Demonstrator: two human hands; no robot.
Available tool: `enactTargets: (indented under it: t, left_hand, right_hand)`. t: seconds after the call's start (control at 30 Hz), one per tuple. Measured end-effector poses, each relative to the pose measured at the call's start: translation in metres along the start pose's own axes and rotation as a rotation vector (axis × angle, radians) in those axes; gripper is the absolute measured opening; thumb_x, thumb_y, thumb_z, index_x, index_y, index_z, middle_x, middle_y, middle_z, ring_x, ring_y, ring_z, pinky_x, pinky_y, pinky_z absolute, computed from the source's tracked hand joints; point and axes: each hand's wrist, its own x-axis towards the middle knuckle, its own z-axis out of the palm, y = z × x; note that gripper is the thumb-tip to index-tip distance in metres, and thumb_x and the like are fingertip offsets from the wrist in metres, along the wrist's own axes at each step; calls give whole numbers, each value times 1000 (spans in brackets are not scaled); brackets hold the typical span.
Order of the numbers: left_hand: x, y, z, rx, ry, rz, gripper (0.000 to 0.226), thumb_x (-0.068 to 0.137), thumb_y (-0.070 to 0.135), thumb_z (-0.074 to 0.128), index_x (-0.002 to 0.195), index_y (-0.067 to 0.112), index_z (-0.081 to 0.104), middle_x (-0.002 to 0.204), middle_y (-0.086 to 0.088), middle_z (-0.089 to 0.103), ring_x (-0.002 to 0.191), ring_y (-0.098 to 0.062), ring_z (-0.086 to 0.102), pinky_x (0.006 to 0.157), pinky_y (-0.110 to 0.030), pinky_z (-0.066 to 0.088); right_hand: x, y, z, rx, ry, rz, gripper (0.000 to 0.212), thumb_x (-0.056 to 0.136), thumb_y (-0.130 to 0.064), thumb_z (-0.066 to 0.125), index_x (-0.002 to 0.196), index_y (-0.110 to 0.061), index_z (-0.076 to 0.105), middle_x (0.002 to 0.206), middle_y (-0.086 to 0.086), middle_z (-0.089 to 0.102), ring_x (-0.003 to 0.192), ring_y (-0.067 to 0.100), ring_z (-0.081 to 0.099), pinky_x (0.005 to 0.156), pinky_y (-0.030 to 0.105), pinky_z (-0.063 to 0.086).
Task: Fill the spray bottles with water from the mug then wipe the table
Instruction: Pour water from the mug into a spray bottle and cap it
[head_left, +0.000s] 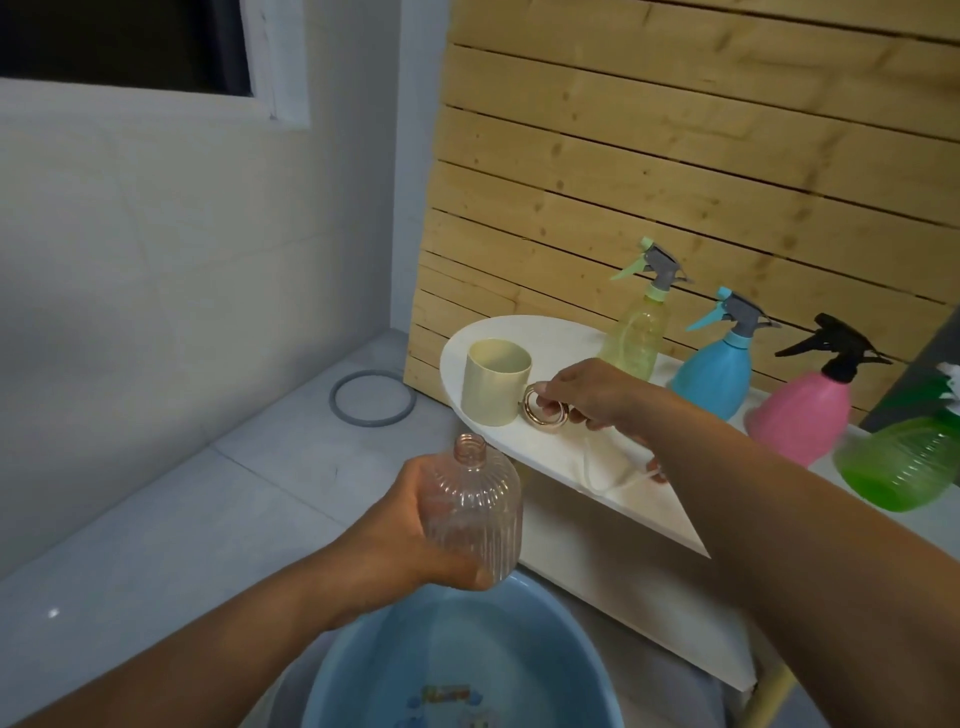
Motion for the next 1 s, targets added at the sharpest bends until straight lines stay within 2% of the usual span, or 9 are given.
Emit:
enactTargets:
  t: [0.1,0.2,0.43,0.6,0.7,0.83,0.93,0.97,1.0]
  left_hand:
    - [-1,-4,-1,25,0,13,101,67,10,97,139,48,38,131,20,61,111,7,65,84,-17,57]
    - [-3,-8,-3,14,-3,36,104,67,6,96,141,50,37,132,20,61,113,7,65,87,-20,58]
    - [-28,-45,-9,154,14,75,106,61,3,98,142,37,39,135,18,56,117,6,61,93,-23,57]
    - [-44,-82,-22,183,69,69,105,58,9,101,138,40,40,129,20,60,116,4,62,90,-21,56]
    - [-52,-112,-14,153,106,64,106,54,12,102,136,40,41,129,18,60,117,0,63,87,-19,55]
    - [-61,-157,3,93,169,18,106,51,16,103,134,43,43,122,24,64,117,-8,66,91,-29,59]
    - [-65,-184,12,65,205,-10,104,54,10,101,134,41,44,123,25,63,118,-10,67,93,-37,61]
    - [-66,-190,14,65,213,-16,103,55,8,100,134,41,43,123,26,63,118,-9,66,93,-36,60]
    - [-66,-198,17,67,223,-23,102,55,10,99,134,41,43,124,26,62,119,-7,65,93,-34,60]
  right_hand:
    - [-4,-8,-5,84,5,-48,31,99,-37,63,87,-10,70,74,4,61,65,18,40,53,26,35]
    - [-25,-25,-14,97,23,-102,31,101,-42,59,84,-18,68,80,2,65,70,17,43,59,28,40]
    - [-107,-44,-9,242,20,-171,28,104,-35,55,90,-13,65,75,0,59,55,9,45,47,21,35]
    - [-145,-25,29,263,37,-103,33,103,-42,56,88,-14,66,75,5,55,57,16,44,48,25,37]
    - [-155,-5,60,255,64,-31,36,102,-42,56,79,-16,62,63,3,50,50,15,42,42,19,37]
    - [-150,40,104,335,17,107,31,102,-38,55,81,-16,60,70,7,51,54,15,40,49,24,34]
    - [-136,80,134,180,-40,187,9,96,-21,62,99,-12,62,82,7,55,67,21,54,57,28,43]
    - [-132,96,146,99,-60,214,13,92,-14,65,104,-12,62,85,8,56,73,24,59,61,29,44]
    - [-130,111,160,19,-76,255,10,90,-13,66,99,-12,62,83,8,55,72,25,59,61,29,43]
